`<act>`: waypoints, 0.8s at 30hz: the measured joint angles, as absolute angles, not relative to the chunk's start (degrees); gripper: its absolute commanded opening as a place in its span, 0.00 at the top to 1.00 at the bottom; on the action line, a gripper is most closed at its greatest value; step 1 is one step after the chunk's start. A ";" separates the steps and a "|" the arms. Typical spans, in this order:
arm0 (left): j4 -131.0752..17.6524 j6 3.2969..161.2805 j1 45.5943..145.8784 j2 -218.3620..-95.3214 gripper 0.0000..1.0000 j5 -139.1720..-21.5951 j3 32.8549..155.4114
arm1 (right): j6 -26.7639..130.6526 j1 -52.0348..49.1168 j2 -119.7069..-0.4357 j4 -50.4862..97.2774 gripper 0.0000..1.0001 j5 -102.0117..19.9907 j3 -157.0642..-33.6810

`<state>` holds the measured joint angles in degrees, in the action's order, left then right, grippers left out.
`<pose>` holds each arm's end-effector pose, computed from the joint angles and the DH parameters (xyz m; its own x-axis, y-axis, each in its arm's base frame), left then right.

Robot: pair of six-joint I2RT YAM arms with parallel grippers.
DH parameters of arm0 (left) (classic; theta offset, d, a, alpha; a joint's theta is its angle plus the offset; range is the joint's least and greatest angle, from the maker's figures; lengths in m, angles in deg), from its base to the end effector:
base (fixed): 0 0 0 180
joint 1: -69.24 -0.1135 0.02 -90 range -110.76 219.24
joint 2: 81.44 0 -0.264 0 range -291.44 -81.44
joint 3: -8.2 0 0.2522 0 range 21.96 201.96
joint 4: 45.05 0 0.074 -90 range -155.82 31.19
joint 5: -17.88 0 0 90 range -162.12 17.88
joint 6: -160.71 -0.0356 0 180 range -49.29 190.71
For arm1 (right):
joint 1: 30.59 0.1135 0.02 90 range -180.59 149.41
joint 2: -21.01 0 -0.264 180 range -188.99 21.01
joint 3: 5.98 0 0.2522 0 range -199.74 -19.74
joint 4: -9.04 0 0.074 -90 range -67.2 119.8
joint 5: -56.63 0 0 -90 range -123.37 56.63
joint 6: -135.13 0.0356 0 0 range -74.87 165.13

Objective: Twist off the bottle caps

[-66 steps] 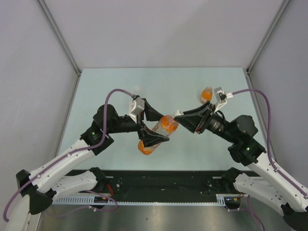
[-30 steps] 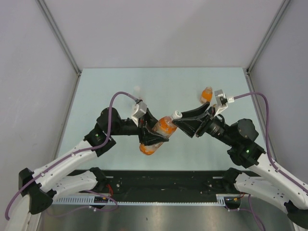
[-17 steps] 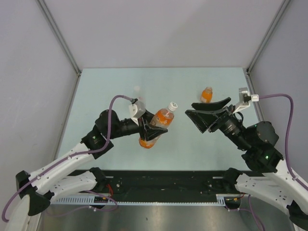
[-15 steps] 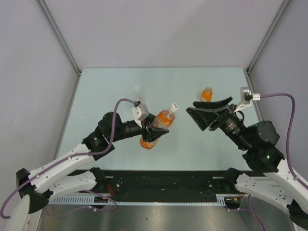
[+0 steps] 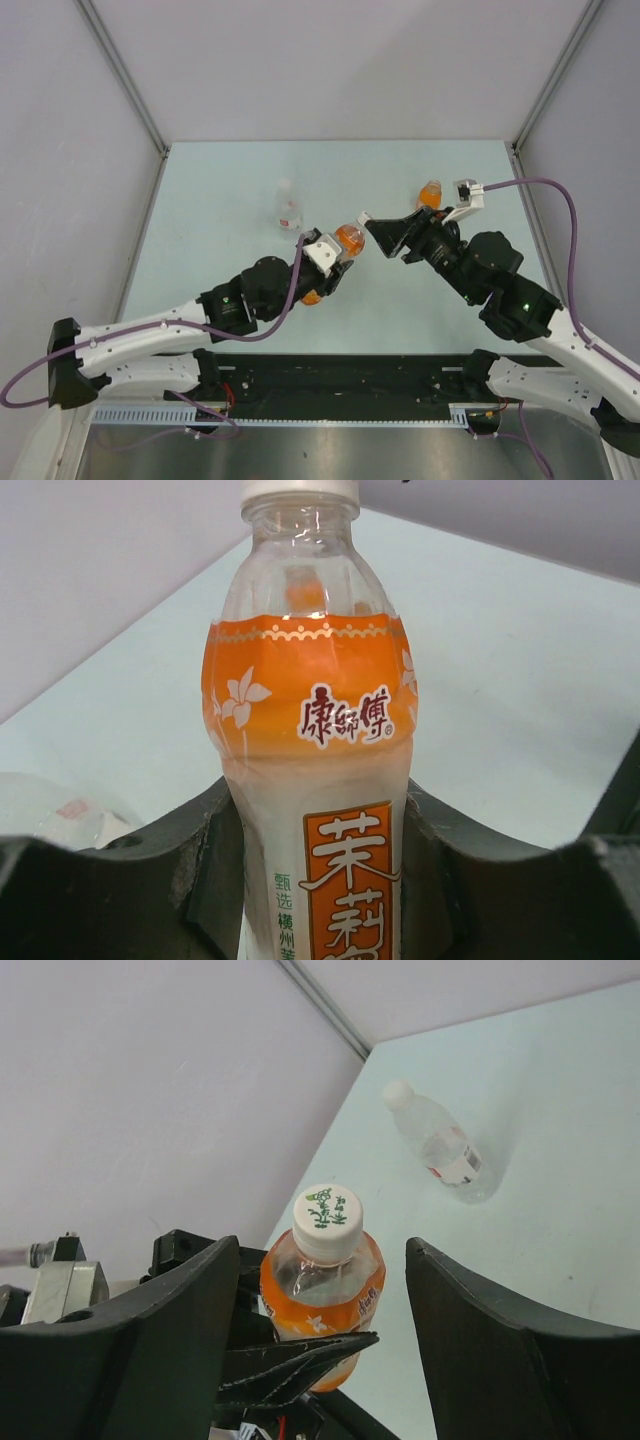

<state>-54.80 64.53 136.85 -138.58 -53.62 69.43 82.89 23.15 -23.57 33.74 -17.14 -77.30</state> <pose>0.1002 -0.2135 0.3426 0.0441 0.1610 -0.9860 0.7562 0.6396 0.1382 0.1058 0.1274 0.4161 -0.3563 0.5084 -0.7840 -0.4944 0.6094 0.6198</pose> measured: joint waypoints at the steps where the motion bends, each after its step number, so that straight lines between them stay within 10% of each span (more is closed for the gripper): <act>1: -54.61 64.03 137.42 -139.08 1.00 -51.89 69.45 | 83.04 23.37 -23.70 34.11 0.30 -16.53 -77.30; 24: -53.47 61.63 140.15 -139.78 1.00 -44.83 69.45 | 83.65 24.00 -28.25 33.11 0.38 -14.30 -77.30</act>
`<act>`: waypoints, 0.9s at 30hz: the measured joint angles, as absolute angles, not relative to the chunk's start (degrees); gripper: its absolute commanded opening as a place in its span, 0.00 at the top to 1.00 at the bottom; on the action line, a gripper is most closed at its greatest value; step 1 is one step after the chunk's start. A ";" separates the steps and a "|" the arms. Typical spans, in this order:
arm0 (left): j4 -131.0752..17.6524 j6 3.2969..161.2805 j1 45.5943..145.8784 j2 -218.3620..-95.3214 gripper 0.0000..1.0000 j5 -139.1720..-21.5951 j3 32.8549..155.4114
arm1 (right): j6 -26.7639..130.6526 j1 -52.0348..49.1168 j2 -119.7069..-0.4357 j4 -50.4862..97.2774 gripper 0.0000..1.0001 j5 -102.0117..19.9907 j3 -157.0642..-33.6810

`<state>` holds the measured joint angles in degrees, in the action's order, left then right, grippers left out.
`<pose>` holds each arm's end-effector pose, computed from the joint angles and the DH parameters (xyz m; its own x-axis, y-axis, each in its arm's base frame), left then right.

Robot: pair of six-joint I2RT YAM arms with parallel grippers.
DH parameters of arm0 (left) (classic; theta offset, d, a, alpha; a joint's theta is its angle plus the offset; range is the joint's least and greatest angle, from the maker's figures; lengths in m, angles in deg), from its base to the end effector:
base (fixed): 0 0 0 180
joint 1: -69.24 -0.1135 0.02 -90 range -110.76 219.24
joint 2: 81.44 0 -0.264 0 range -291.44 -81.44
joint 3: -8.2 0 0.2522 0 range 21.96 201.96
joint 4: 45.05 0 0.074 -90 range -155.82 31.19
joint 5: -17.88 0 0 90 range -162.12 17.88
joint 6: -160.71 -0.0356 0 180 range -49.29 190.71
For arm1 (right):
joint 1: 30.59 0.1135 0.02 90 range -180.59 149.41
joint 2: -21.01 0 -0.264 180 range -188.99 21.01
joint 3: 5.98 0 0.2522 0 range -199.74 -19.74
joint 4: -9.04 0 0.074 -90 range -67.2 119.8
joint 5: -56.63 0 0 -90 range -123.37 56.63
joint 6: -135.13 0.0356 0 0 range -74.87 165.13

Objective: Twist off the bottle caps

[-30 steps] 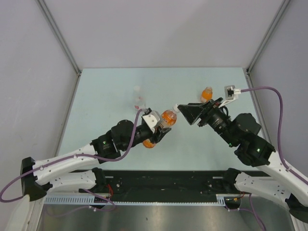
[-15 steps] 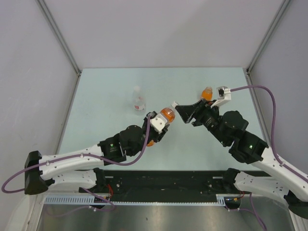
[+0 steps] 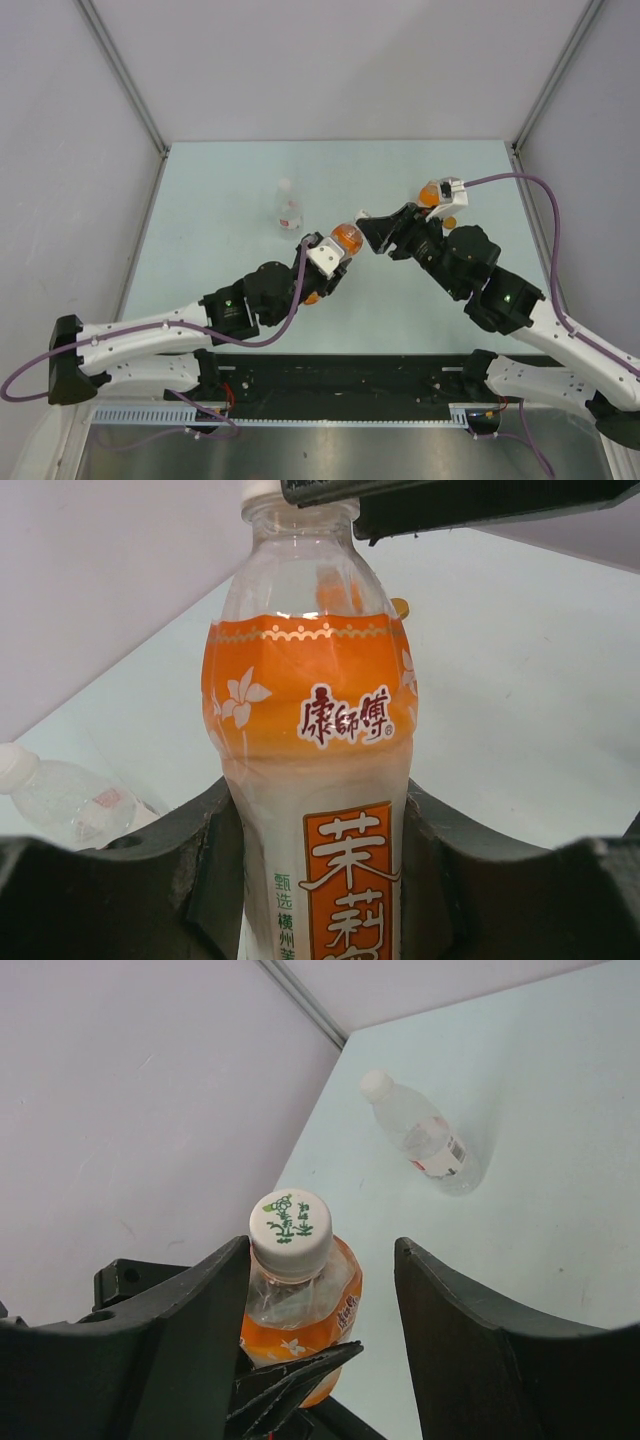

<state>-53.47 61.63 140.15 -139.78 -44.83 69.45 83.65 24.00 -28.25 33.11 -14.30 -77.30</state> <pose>0.0934 -0.2200 0.3409 0.0780 0.2035 -0.9760 0.6869 0.6986 0.2006 0.1190 0.1473 0.4045 -0.3778 0.4844 -0.7890 -0.4420 0.6545 0.6134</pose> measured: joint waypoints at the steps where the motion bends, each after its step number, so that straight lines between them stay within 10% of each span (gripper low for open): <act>1: -53.45 61.63 140.15 -139.61 1.00 -44.83 69.45 | 83.65 24.00 -28.31 32.89 0.38 -14.30 -77.32; 11: -53.45 61.63 140.26 -139.35 1.00 -44.88 69.45 | 83.04 24.00 -29.10 30.05 0.39 -14.34 -77.32; 27: -53.38 61.63 140.35 -138.76 1.00 -44.83 69.30 | 82.52 23.98 -30.21 27.12 1.00 -15.52 -77.32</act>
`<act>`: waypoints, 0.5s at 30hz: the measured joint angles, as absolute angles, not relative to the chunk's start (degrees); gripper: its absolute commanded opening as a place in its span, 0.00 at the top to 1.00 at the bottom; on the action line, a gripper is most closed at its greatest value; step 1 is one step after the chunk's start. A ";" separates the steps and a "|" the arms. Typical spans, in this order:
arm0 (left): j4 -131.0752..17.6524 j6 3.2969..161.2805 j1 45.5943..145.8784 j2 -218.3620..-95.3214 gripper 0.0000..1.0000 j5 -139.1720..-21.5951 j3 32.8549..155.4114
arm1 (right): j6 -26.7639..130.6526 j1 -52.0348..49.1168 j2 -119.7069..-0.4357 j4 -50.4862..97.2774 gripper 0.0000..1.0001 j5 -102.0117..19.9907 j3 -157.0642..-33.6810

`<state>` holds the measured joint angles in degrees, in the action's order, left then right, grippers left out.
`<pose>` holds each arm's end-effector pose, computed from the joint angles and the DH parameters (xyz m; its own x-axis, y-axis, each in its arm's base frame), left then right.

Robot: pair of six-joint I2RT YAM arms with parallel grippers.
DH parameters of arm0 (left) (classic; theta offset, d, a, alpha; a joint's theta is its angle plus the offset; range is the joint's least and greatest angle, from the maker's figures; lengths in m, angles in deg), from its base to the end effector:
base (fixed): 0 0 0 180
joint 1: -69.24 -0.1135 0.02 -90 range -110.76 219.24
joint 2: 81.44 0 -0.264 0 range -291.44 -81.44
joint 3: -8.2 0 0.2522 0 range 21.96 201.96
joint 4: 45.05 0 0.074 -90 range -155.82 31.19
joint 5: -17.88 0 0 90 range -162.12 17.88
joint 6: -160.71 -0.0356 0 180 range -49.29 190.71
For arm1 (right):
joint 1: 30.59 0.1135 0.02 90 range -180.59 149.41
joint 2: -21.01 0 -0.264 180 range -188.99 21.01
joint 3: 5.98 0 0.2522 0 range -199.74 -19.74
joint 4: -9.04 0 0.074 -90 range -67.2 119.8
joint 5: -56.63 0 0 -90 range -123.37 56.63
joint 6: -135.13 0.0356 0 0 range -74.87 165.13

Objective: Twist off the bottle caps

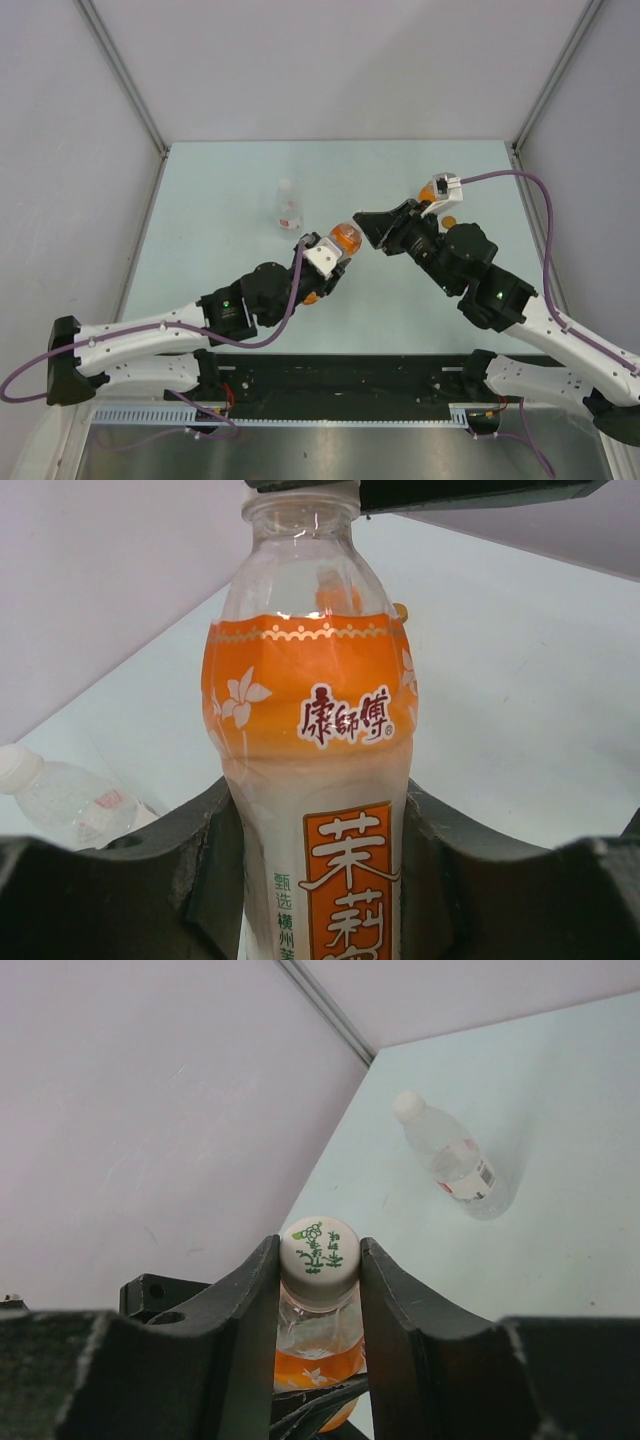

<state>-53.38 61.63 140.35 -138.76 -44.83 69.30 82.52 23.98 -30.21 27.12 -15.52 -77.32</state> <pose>0.0913 -0.2165 0.3440 0.0840 0.1878 -0.9786 0.6882 0.6993 0.1932 0.1244 0.1560 0.4099 -0.3467 0.5097 -0.7874 -0.4877 0.6191 0.6155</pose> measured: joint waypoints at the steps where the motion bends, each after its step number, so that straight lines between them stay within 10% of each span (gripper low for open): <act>1: -53.38 61.63 140.35 -138.67 1.00 -44.83 69.25 | 82.38 23.98 -30.19 27.07 1.00 -15.61 -77.32; 15: -56.77 71.05 131.76 -131.37 1.00 -79.11 71.42 | 72.83 19.22 -23.31 15.01 1.00 -40.07 -72.69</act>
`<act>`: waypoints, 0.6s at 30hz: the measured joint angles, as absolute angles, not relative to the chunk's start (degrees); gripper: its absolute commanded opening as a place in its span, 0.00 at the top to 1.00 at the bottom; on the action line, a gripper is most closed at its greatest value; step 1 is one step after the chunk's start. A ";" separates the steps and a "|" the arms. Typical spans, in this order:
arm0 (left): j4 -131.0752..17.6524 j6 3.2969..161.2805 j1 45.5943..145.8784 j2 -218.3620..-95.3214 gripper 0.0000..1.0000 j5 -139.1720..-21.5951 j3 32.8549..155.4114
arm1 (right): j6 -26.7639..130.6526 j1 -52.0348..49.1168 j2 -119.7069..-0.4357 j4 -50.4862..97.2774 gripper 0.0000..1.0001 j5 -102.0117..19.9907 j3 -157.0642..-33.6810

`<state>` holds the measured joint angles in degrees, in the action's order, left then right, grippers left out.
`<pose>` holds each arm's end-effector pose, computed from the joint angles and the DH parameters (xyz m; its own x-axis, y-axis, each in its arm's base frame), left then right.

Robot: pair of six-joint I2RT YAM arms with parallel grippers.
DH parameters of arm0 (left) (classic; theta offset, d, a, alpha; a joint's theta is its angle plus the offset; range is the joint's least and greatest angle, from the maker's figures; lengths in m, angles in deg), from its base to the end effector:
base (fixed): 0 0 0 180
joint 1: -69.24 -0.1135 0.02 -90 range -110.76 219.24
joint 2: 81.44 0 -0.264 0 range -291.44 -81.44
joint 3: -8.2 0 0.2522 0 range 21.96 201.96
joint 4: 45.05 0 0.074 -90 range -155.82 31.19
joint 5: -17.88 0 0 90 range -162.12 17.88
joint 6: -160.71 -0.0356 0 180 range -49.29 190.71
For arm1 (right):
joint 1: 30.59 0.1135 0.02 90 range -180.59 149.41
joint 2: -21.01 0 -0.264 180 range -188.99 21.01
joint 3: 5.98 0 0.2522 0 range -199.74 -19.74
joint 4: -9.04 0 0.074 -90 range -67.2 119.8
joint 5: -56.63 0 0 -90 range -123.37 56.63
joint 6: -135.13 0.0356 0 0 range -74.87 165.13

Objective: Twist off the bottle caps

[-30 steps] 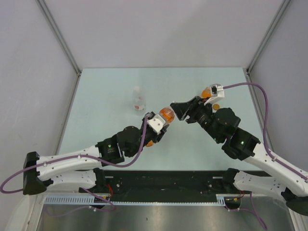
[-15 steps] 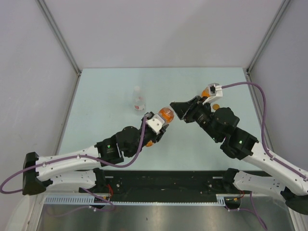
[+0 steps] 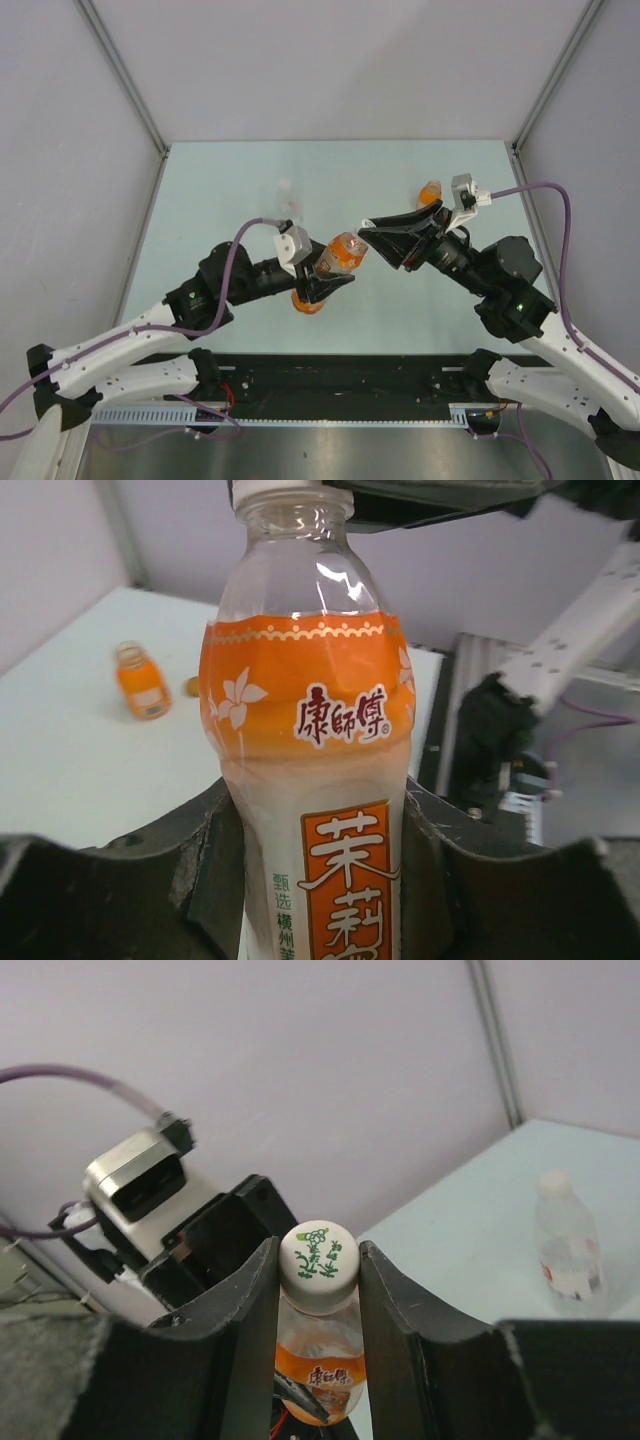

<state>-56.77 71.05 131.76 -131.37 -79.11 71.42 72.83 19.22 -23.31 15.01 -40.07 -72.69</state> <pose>0.0907 -0.1837 0.3765 0.0071 -0.0264 -0.9996 0.9368 0.3499 -0.0026 0.1060 0.1319 0.4249 -0.2247 0.4494 -0.8646 -0.8205 0.3914 0.4167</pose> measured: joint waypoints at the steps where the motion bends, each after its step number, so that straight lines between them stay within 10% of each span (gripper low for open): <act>1: -56.66 72.18 130.56 -131.37 1.00 -82.36 71.72 | 72.44 18.32 -23.22 13.52 1.00 -43.06 -72.51; 18: -35.53 100.99 122.10 -141.25 1.00 -134.40 72.68 | 70.71 14.36 -23.61 -0.60 1.00 -78.69 -72.07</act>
<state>-35.53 100.99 122.10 -141.25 -134.40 72.68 70.71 14.36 -23.61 -0.60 -78.69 -72.07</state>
